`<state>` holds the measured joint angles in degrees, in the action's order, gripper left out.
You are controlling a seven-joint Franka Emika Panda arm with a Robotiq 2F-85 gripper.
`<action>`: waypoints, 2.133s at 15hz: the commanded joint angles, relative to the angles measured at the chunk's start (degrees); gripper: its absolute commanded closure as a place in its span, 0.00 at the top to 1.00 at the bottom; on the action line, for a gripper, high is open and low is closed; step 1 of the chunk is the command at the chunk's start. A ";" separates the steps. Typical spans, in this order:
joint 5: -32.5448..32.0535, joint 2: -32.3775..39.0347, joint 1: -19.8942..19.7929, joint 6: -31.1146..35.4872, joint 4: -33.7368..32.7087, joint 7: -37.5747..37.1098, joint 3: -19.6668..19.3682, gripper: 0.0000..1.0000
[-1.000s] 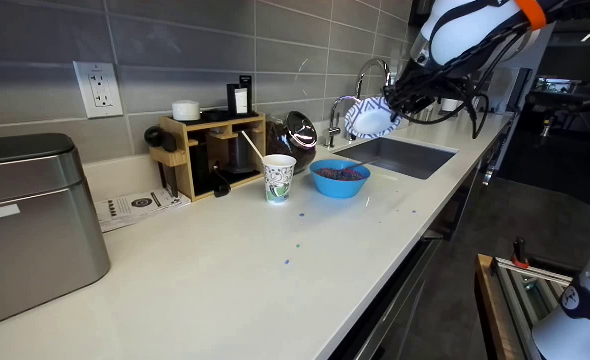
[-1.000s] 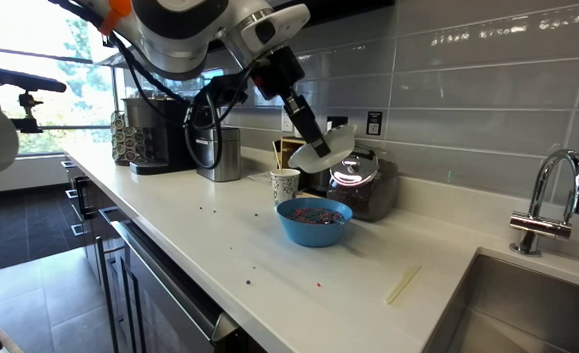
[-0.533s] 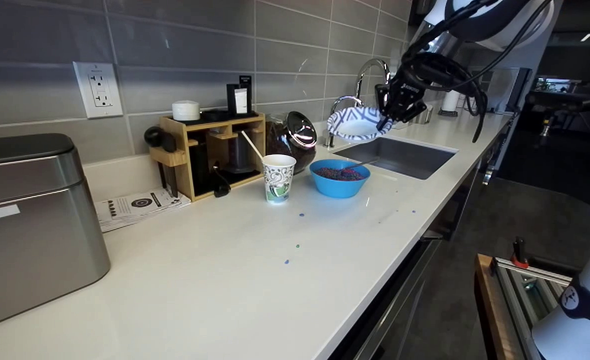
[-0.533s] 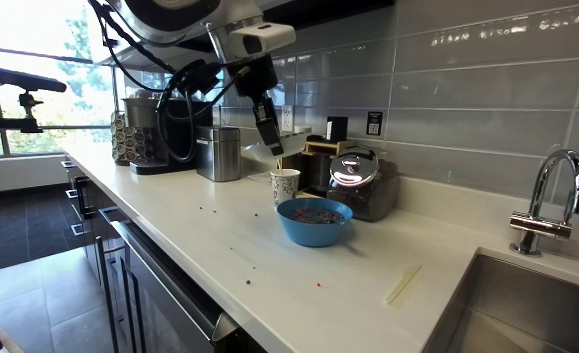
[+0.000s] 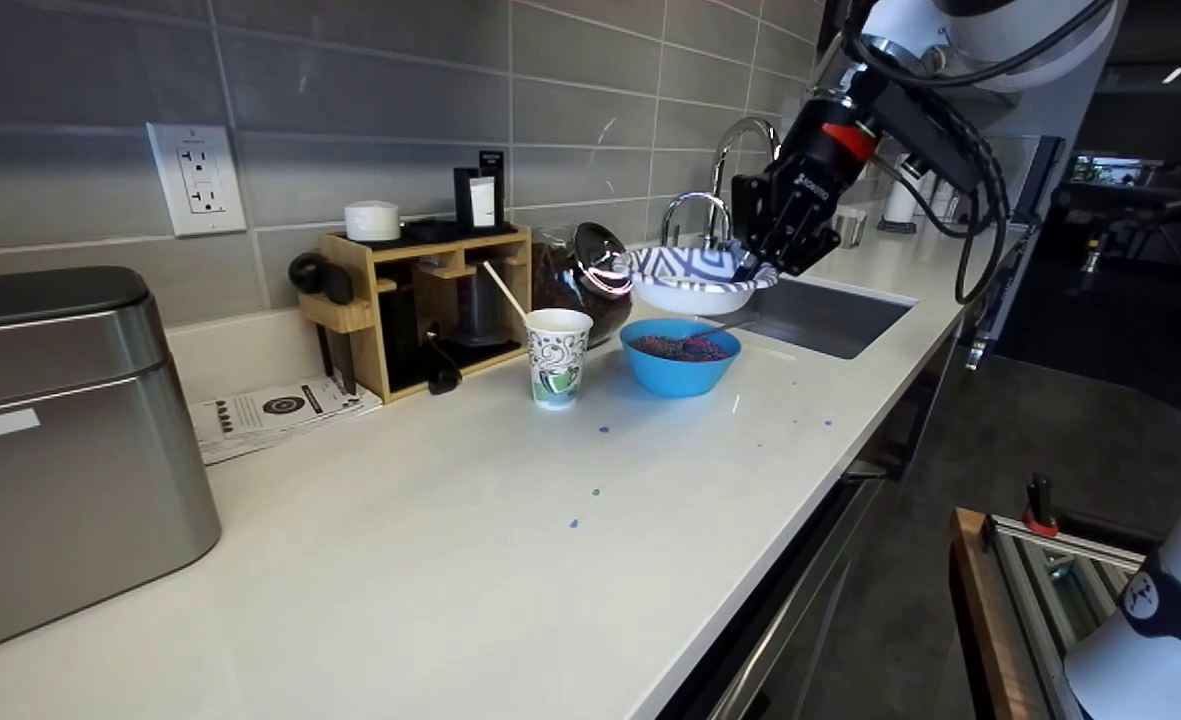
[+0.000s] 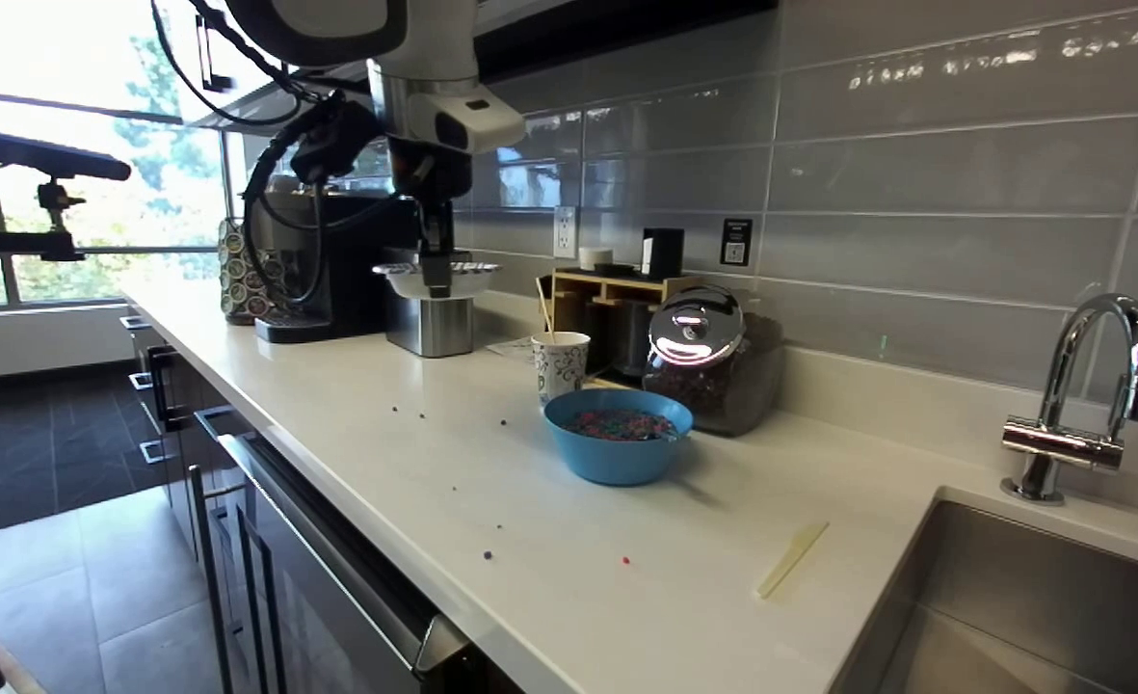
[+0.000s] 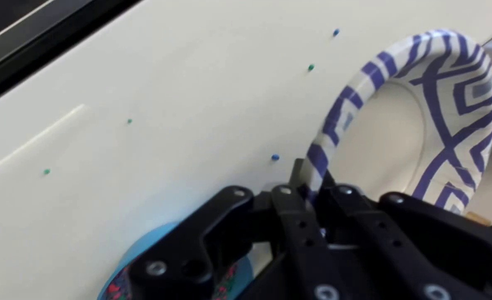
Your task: Pour the contents of the white plate into the blue bowl
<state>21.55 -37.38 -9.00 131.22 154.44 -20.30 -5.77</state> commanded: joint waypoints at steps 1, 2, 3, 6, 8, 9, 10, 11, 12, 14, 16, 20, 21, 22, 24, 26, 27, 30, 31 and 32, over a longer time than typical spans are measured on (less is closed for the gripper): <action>7.66 0.54 6.25 -5.56 -0.49 3.78 -1.71 0.01; 9.90 1.27 7.80 -6.58 -0.59 4.60 -1.62 0.01; 12.75 2.25 9.56 -6.88 -0.63 5.60 -1.58 0.01; 19.87 5.77 12.34 -2.32 -0.44 6.90 1.15 0.01; 23.63 9.09 13.40 3.13 -0.41 7.56 3.93 0.01; 25.75 11.24 14.08 7.21 -0.56 8.03 5.42 0.01; 27.52 13.19 14.66 10.53 -0.88 8.33 6.62 0.01; 29.49 15.66 15.36 14.80 -1.47 8.76 7.88 0.01; 31.11 17.80 16.07 18.45 -2.01 9.14 8.93 0.01; 33.76 22.32 17.27 25.69 -3.25 10.05 10.55 0.01; 35.66 26.97 18.51 31.24 -5.35 10.89 10.84 0.01; 37.75 35.21 19.30 38.71 -9.72 12.52 10.77 0.01; 37.94 37.09 19.12 39.32 -11.09 12.78 10.65 0.01; 38.09 38.56 18.91 39.74 -12.09 12.95 10.62 0.01; 38.53 41.47 18.37 40.39 -14.45 13.42 10.50 0.01; 38.31 43.94 17.79 40.63 -16.28 13.42 10.28 0.01; 38.01 45.12 17.49 40.66 -17.15 13.31 10.09 0.01; 36.94 47.62 16.85 40.30 -18.64 12.51 9.63 0.01; 36.78 48.39 16.65 40.52 -19.05 12.45 9.54 0.01; 36.75 48.99 16.49 40.58 -19.42 12.41 9.47 0.01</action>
<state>57.87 8.61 7.90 170.72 137.09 -8.56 3.89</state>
